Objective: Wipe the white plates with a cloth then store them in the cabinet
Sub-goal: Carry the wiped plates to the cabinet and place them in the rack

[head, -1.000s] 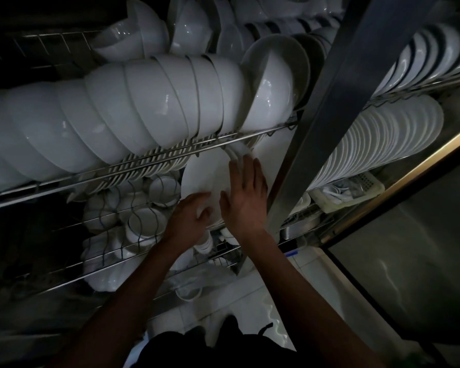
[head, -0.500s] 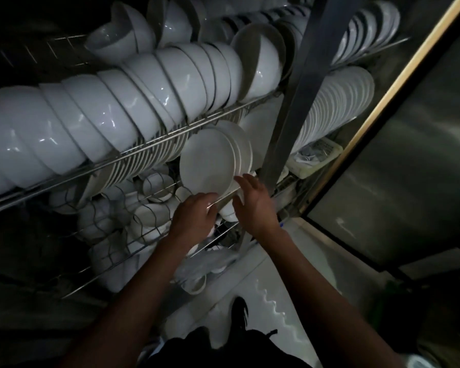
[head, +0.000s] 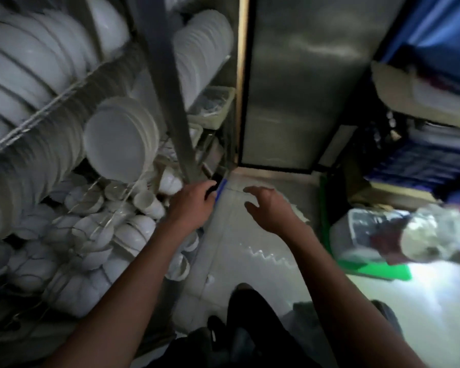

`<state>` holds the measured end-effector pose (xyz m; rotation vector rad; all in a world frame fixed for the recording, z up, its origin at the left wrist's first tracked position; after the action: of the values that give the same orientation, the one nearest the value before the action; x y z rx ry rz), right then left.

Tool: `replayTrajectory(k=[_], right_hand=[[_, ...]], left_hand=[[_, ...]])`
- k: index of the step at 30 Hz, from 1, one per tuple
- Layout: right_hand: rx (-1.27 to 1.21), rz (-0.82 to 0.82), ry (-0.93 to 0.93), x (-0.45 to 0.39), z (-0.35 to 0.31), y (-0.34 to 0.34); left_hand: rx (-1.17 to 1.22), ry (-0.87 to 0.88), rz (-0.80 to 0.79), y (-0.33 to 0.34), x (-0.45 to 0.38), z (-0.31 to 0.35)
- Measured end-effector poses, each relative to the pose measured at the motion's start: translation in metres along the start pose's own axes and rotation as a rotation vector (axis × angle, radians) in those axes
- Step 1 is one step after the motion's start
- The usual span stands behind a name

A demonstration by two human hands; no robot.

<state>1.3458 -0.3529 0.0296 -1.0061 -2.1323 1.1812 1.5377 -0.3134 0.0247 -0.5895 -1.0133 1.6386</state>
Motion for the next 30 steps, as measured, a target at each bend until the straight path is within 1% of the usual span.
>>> replayTrajectory(k=[4,7,10,14,18,24,30], right_hand=[[0.022,0.077,0.15,0.072,0.044,-0.015],[0.034,0.155,0.244,0.126,0.065,-0.022],[0.052,0.22,0.321,0.178,0.072,-0.027],[0.092,0.301,0.404,0.255,0.067,-0.031],[0.085,0.389,0.491,0.354,0.054,-0.026],[0.07,0.41,0.72,0.51,0.038,0.003],[0.05,0.516,0.935,0.636,0.025,0.027]], left_hand=[[-0.068,0.175,-0.104,0.045,0.015,0.059],[-0.126,0.304,-0.183,0.076,0.039,0.098],[-0.165,0.405,-0.199,0.095,0.072,0.129],[-0.157,0.508,-0.232,0.114,0.127,0.162],[-0.169,0.613,-0.277,0.134,0.208,0.191],[-0.292,0.81,-0.366,0.164,0.336,0.236],[-0.363,1.025,-0.47,0.202,0.43,0.275]])
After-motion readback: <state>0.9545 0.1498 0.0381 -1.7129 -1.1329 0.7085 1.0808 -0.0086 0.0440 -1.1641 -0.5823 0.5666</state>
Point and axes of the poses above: each hand's wrist, its own x-axis away from the middle knuckle, its own y-axis out of the palm, z = x × y, the point moved 5 cm from there along -x, towards the middle knuckle, and after that the axes turned 10 degrees about -y, right-handed, at the moved point
